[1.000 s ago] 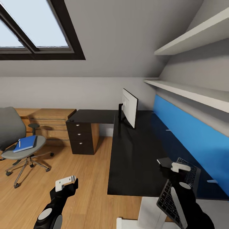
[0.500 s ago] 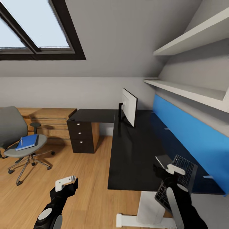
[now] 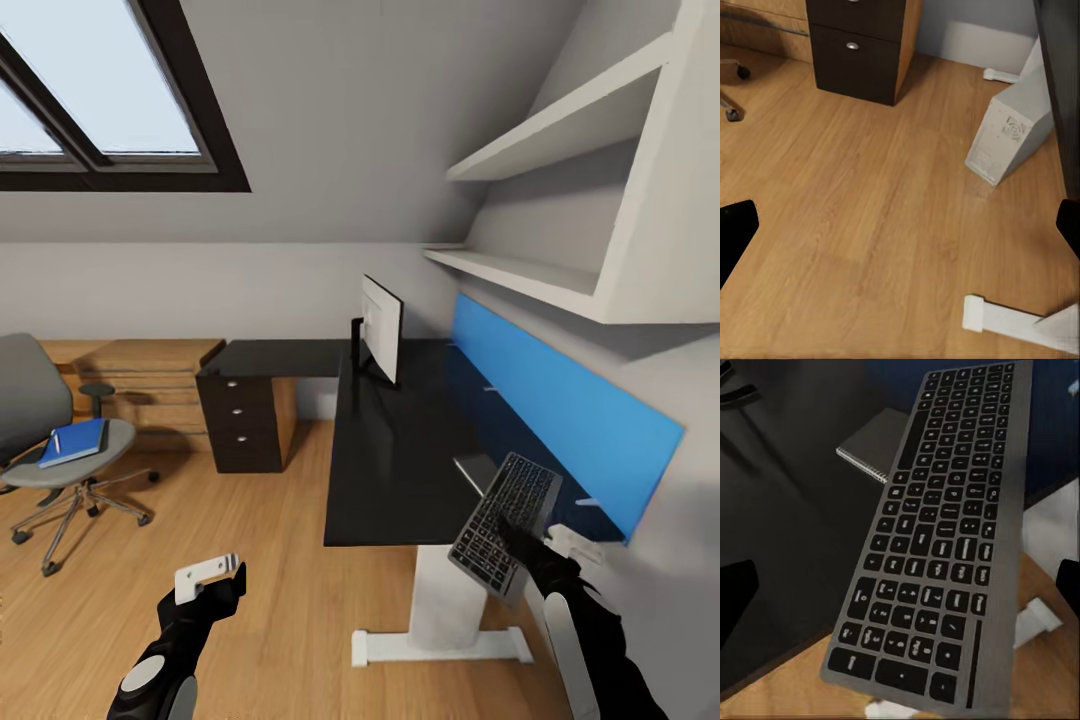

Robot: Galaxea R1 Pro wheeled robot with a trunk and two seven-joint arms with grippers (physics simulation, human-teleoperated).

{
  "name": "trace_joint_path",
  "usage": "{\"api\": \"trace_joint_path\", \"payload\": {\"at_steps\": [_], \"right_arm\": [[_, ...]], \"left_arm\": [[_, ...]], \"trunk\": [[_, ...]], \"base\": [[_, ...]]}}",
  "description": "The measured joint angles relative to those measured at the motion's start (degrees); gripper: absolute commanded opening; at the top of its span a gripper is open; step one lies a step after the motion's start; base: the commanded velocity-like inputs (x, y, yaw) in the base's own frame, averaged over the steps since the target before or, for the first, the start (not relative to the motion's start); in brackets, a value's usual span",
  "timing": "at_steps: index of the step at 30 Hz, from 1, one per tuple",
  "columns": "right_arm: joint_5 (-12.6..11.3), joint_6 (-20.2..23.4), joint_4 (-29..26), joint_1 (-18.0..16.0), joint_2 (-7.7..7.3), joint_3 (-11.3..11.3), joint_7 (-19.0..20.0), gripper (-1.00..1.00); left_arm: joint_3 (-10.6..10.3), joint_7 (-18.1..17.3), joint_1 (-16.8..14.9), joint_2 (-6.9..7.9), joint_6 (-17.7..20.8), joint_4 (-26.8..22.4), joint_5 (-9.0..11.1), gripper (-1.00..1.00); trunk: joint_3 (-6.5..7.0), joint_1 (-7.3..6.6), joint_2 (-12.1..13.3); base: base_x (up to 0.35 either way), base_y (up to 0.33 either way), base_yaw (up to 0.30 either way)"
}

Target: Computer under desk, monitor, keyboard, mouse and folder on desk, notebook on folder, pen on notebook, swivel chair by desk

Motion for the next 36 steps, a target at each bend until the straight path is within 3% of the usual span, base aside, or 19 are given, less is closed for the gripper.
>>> {"api": "trace_joint_path", "payload": {"at_steps": [1,5,16,26,30,36], "right_arm": [[-1.54,0.00,-0.18,0.00,-0.13,-0.02,0.08,1.00],[-2.97,0.00,-0.26,0.01,-0.23,-0.03,0.14,1.00],[-3.21,-0.08,0.23,0.16,-0.24,-0.03,0.44,1.00],[-3.75,-0.14,2.06,0.17,-0.25,-0.13,1.75,1.00],[-5.72,-0.29,3.89,0.17,-0.26,-0.59,3.80,1.00],[-10.62,-0.98,8.12,0.17,-0.25,-1.78,6.99,1.00]], "left_arm": [[0.02,0.00,-0.02,0.00,-0.03,0.00,-0.02,1.00],[0.02,0.00,-0.02,0.00,-0.03,0.00,-0.01,1.00],[0.04,0.00,-0.03,0.00,0.00,0.00,0.03,1.00],[0.11,-0.07,-0.03,0.00,0.00,-0.18,0.21,1.00],[0.24,-0.06,-0.03,-0.04,0.00,-0.60,0.31,1.00],[0.25,0.00,-0.02,-0.19,-0.06,-1.07,0.37,1.00]], "trunk": [[0.00,0.00,0.00],[0.00,0.00,0.00],[0.00,-0.01,0.00],[0.00,-0.03,0.00],[0.00,-0.03,0.00],[-0.35,0.40,-0.79]], "base": [[-0.337,0.000,-0.011],[-0.337,0.000,-0.004],[-0.299,0.000,0.000],[-0.102,0.000,0.000],[-0.020,0.000,0.000],[-0.007,0.000,0.000]]}}
